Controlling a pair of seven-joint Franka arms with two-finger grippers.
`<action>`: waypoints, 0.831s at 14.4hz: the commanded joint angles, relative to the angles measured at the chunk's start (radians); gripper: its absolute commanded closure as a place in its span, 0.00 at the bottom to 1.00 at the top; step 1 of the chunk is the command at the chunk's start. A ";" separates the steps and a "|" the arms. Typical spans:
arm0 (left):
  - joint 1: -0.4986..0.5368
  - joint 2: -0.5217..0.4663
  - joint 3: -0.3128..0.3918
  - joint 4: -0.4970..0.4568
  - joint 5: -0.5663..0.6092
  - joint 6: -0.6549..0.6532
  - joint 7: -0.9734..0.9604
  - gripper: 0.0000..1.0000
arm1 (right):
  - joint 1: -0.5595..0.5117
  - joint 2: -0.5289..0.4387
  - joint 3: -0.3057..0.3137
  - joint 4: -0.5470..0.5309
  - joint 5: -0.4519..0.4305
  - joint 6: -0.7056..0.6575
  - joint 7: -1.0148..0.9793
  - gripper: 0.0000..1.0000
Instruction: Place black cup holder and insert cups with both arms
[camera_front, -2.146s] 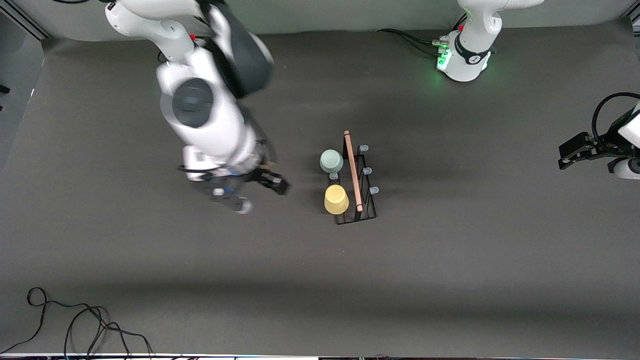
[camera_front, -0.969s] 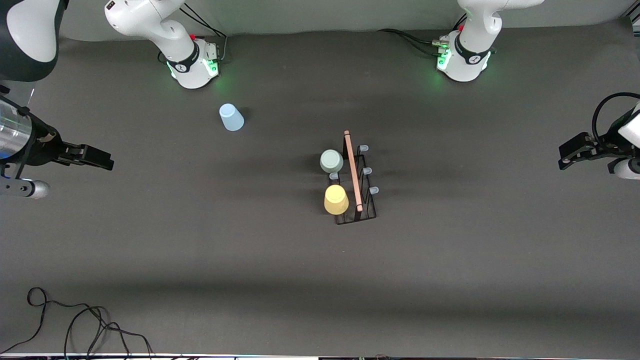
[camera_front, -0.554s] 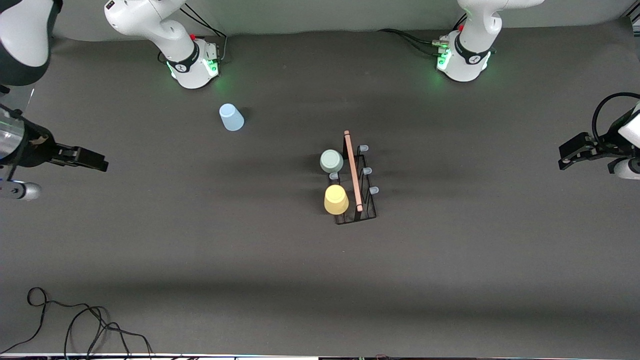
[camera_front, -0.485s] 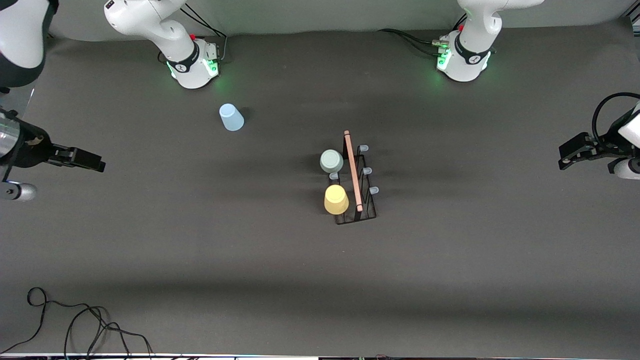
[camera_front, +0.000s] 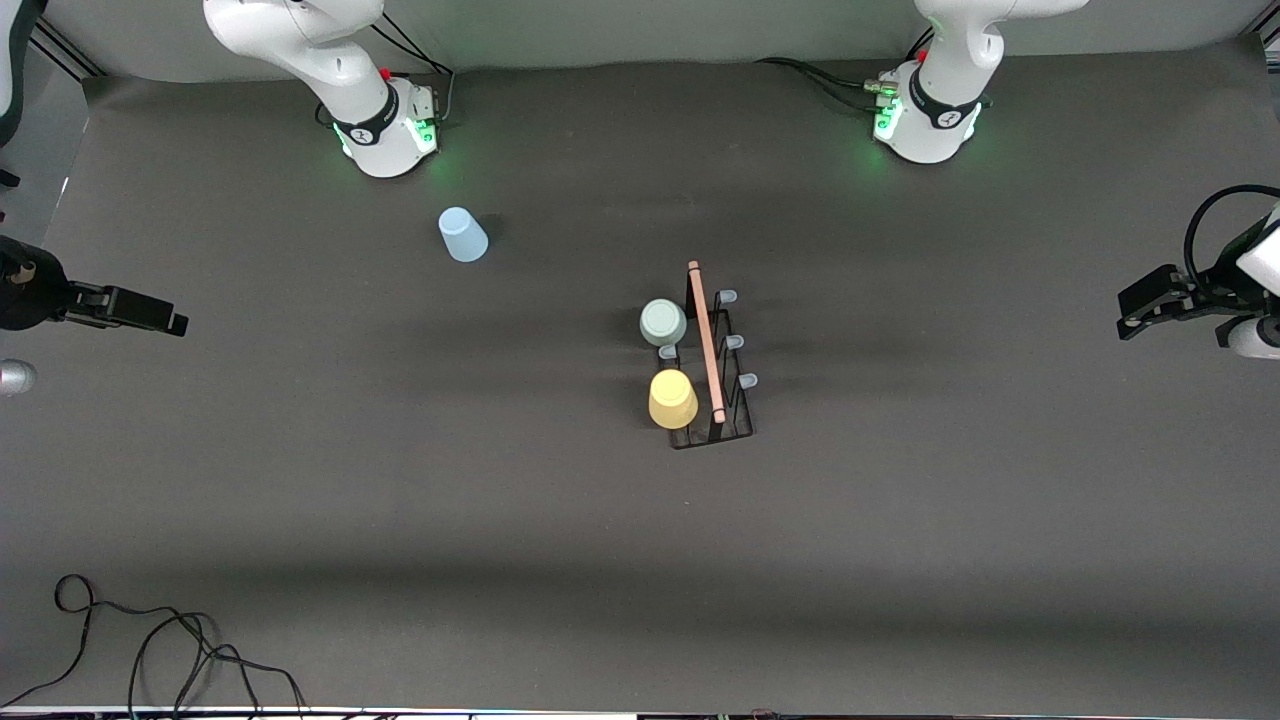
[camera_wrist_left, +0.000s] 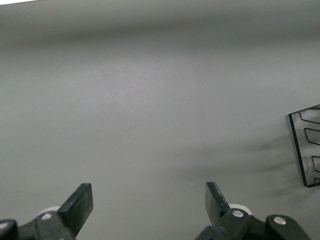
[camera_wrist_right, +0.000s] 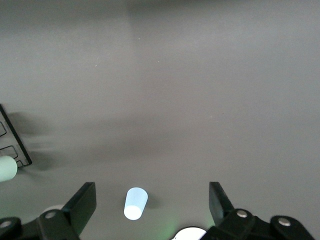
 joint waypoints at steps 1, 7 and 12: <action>-0.002 0.008 0.003 0.020 -0.009 -0.001 0.012 0.00 | -0.086 -0.057 0.104 -0.058 -0.047 0.002 -0.011 0.00; -0.002 0.008 0.003 0.020 -0.009 -0.001 0.012 0.00 | -0.257 -0.189 0.303 -0.252 -0.105 0.119 -0.013 0.00; -0.004 0.008 0.003 0.020 -0.009 -0.003 0.012 0.00 | -0.260 -0.218 0.331 -0.307 -0.155 0.167 -0.025 0.00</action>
